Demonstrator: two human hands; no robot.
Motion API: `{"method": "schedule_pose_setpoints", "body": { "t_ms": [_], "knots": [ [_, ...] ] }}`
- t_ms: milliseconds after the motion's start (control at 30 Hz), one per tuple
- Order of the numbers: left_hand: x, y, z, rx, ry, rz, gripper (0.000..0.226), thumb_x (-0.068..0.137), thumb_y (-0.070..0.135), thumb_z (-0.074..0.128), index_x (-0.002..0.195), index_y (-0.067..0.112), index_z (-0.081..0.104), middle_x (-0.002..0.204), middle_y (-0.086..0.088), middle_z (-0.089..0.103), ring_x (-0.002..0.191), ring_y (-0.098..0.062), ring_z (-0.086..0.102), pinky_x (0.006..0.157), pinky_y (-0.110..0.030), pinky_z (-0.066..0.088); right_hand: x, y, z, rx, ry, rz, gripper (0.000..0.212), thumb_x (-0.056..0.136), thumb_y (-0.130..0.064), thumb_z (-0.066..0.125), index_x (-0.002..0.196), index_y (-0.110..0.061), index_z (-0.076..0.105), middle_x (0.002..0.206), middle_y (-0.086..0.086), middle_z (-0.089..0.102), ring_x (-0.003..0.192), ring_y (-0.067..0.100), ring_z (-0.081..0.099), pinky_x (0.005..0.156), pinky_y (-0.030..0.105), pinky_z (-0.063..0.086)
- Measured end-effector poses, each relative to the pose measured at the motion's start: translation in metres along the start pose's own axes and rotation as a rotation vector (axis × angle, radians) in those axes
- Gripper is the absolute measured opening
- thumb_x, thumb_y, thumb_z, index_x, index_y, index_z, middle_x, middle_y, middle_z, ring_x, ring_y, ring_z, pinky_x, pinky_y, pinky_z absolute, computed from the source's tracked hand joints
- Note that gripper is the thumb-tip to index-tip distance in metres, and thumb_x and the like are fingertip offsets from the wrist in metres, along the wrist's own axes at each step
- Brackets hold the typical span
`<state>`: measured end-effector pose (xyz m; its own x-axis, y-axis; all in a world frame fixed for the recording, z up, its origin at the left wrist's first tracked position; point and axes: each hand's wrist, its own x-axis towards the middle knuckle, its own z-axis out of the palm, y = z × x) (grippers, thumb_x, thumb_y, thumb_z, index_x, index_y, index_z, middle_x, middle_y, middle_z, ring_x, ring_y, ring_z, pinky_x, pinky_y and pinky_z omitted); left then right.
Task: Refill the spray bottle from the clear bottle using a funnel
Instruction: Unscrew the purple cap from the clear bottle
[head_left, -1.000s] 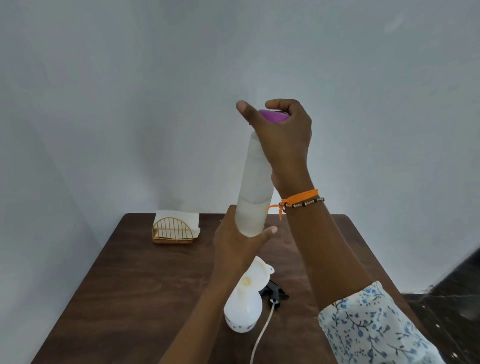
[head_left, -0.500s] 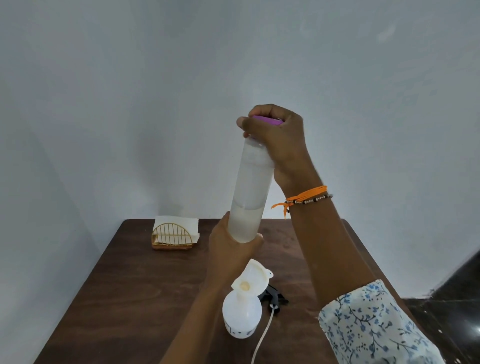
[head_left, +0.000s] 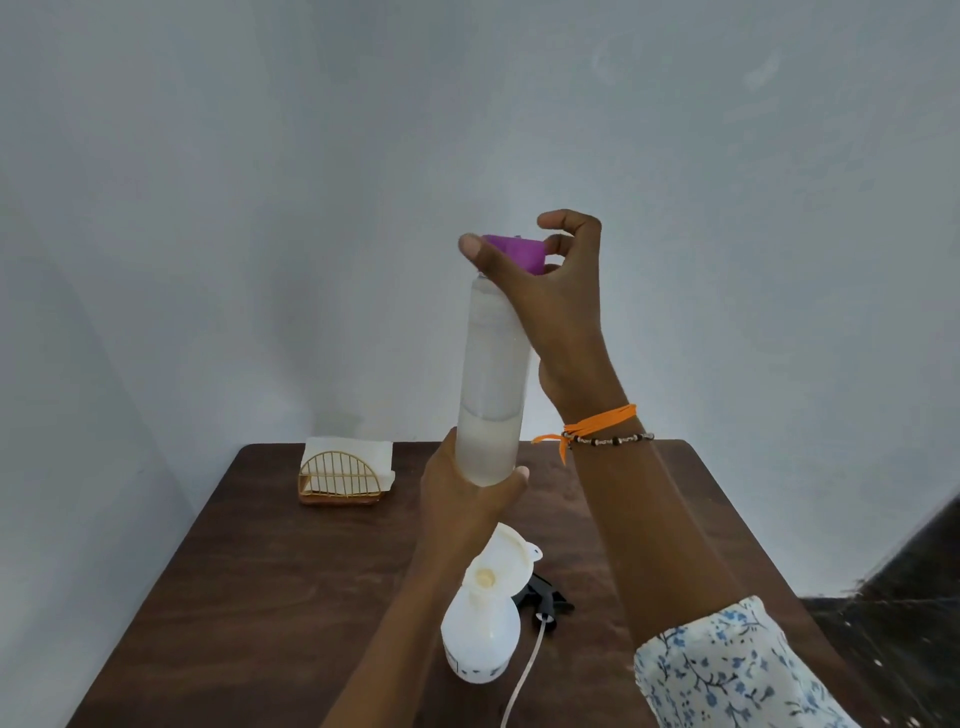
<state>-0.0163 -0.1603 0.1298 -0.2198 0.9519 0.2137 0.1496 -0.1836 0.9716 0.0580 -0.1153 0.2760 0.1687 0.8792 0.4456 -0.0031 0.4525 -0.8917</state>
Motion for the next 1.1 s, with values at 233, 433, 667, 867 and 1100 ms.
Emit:
{"method": "schedule_pose_setpoints", "body": {
  "t_ms": [233,433,667,867,1100],
  "knots": [
    [-0.001,0.005,-0.002,0.001,0.028,-0.006,0.03,0.07,0.016,0.08,0.086,0.025,0.057,0.081,0.004,0.063,0.074,-0.011,0.06,0.053,-0.007,0.045,-0.001,-0.004,-0.013,0.195,-0.166,0.034,0.04,0.087,-0.022,0.064,0.12,-0.015,0.044,0.098,0.004,0.068,0.092,0.011,0.064,0.091,0.034,0.047],
    [-0.001,0.006,-0.002,-0.01,0.031,-0.005,0.033,0.07,0.018,0.081,0.089,0.028,0.056,0.085,0.006,0.062,0.079,-0.011,0.061,0.055,-0.007,0.045,0.005,0.001,-0.018,0.1,-0.034,-0.047,0.018,0.096,-0.011,0.047,0.112,-0.02,0.048,0.117,-0.006,0.057,0.104,0.004,0.054,0.099,0.044,0.046],
    [0.0,0.0,-0.001,0.0,0.033,0.007,0.045,0.056,0.037,0.075,0.095,0.021,0.06,0.087,0.002,0.066,0.08,-0.013,0.064,0.062,-0.018,0.05,-0.009,-0.002,-0.001,-0.059,0.029,-0.144,0.058,0.07,-0.031,0.08,0.112,-0.022,0.041,0.1,0.0,0.052,0.084,0.008,0.058,0.063,0.013,0.048],
    [0.003,0.0,-0.004,0.032,0.05,-0.005,0.035,0.064,0.025,0.082,0.087,0.028,0.055,0.082,0.004,0.064,0.073,-0.008,0.061,0.06,-0.019,0.051,-0.007,0.001,-0.004,0.031,-0.014,-0.068,0.048,0.077,-0.023,0.063,0.117,-0.022,0.037,0.103,0.009,0.065,0.091,0.015,0.062,0.073,0.022,0.047],
    [0.003,-0.004,-0.006,0.035,0.051,-0.009,0.043,0.069,0.024,0.082,0.104,0.022,0.056,0.092,0.003,0.064,0.085,-0.013,0.063,0.064,-0.019,0.05,-0.005,0.001,0.001,-0.109,-0.003,-0.137,0.075,0.07,-0.029,0.08,0.125,-0.024,0.029,0.109,0.005,0.052,0.101,0.018,0.057,0.079,0.025,0.052]
  ]
}}
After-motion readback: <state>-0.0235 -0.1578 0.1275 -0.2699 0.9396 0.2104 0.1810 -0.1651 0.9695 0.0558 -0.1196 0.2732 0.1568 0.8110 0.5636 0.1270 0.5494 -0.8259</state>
